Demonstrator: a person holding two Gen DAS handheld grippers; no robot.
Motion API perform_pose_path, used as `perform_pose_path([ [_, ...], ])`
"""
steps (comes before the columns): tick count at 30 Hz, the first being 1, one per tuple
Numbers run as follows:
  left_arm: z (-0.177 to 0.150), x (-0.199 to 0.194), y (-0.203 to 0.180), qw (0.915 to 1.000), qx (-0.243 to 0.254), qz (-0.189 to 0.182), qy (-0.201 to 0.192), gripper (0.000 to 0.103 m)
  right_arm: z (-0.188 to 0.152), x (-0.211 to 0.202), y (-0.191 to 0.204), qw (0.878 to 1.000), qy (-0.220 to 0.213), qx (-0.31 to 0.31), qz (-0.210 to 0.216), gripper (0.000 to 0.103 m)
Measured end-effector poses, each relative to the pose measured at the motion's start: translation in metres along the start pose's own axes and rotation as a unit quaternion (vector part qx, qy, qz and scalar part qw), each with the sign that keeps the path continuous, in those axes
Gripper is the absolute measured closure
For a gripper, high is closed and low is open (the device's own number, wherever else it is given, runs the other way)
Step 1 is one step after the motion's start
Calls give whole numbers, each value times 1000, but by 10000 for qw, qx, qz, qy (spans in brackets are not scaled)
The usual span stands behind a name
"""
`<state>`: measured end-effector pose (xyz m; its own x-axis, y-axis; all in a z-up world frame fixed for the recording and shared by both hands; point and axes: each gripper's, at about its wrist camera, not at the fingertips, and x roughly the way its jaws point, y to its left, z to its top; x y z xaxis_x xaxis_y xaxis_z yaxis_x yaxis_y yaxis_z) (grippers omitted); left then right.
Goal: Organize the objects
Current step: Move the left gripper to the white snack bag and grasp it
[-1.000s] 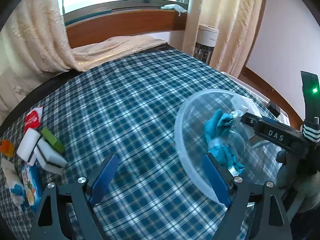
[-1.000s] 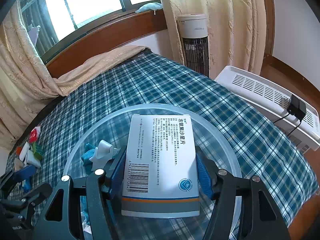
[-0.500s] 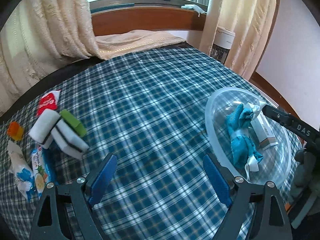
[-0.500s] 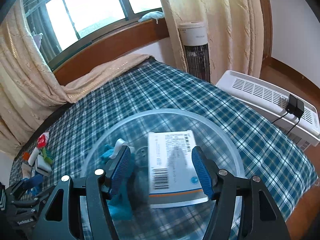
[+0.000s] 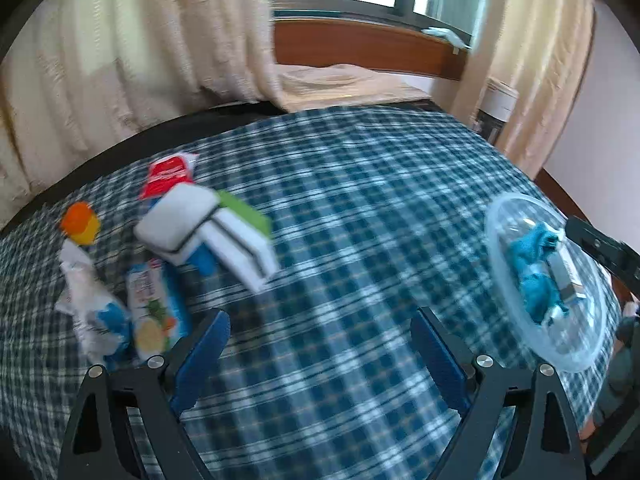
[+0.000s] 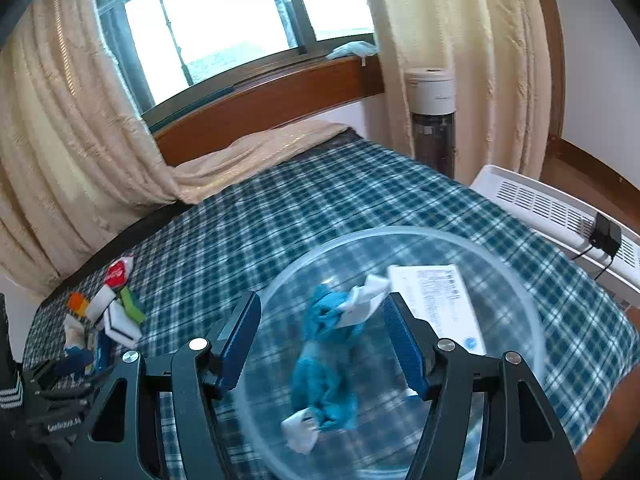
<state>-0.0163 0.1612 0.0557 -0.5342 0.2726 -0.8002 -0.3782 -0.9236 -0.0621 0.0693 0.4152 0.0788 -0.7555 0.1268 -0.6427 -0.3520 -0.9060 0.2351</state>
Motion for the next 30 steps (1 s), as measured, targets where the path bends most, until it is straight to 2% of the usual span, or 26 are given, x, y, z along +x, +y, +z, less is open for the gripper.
perform_pose_path([
  [8, -6, -6, 49, 9977, -566, 375, -43, 8, -8, 5, 35, 9995, 108, -211, 219, 38],
  [15, -9, -15, 91, 9910, -1094, 762, -110, 8, -19, 12, 64, 9978, 287, -436, 417, 38],
  [21, -12, -16, 129, 9805, -1676, 1024, -112, 8, -28, 18, 85, 9957, 413, -626, 542, 38],
  [30, -14, -9, 177, 9591, -2491, 1340, -85, 7, -41, 29, 108, 9917, 652, -856, 709, 37],
])
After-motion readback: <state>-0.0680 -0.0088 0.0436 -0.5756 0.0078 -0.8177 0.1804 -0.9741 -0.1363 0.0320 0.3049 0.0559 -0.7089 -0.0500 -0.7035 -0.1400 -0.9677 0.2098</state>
